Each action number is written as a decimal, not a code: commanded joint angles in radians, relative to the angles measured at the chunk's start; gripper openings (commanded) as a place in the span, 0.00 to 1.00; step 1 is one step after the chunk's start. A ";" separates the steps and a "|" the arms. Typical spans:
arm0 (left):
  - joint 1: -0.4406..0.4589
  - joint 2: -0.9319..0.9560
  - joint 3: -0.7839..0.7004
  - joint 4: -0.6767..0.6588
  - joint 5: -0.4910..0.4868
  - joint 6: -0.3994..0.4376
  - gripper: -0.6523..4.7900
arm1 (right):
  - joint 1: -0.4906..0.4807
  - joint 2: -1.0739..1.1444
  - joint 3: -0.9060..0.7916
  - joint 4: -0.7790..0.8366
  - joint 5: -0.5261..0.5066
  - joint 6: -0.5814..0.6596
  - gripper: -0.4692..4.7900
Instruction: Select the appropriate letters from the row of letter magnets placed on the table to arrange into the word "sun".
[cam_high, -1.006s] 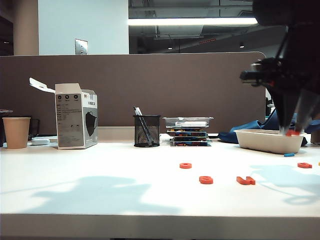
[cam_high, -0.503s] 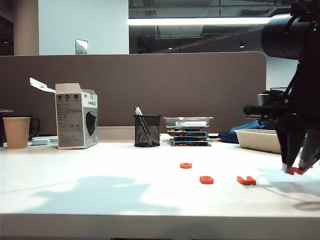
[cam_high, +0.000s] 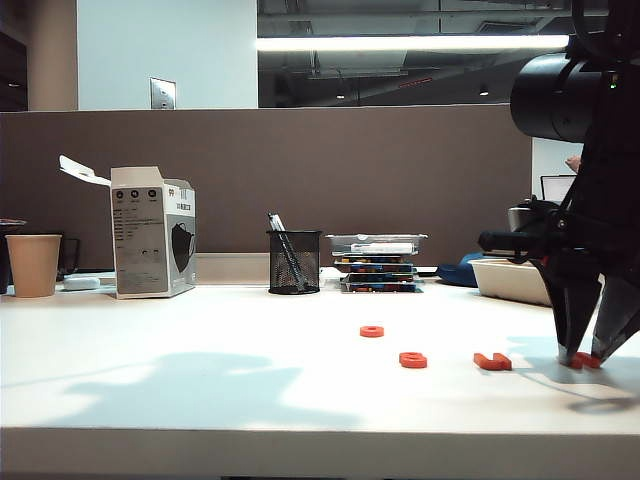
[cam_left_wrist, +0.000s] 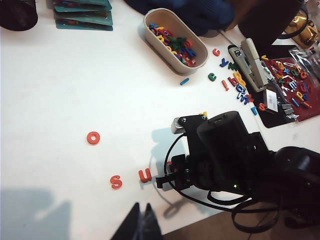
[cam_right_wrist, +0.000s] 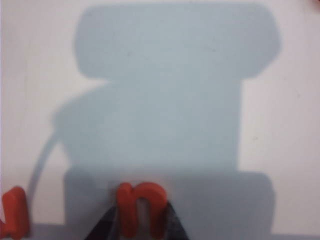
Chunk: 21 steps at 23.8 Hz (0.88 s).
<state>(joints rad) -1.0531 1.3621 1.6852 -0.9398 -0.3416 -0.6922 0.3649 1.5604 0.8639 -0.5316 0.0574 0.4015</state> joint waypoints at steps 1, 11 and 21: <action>-0.002 -0.002 0.004 0.006 -0.002 0.004 0.11 | 0.001 0.011 -0.008 -0.031 -0.016 0.011 0.25; -0.002 -0.002 0.004 0.006 -0.002 0.004 0.11 | 0.001 0.009 -0.001 -0.031 -0.015 0.018 0.53; -0.002 -0.002 0.004 0.006 -0.002 0.004 0.11 | 0.001 -0.086 0.000 0.013 -0.011 0.013 0.63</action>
<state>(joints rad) -1.0531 1.3621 1.6852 -0.9398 -0.3416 -0.6922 0.3649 1.4910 0.8577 -0.5423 0.0414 0.4141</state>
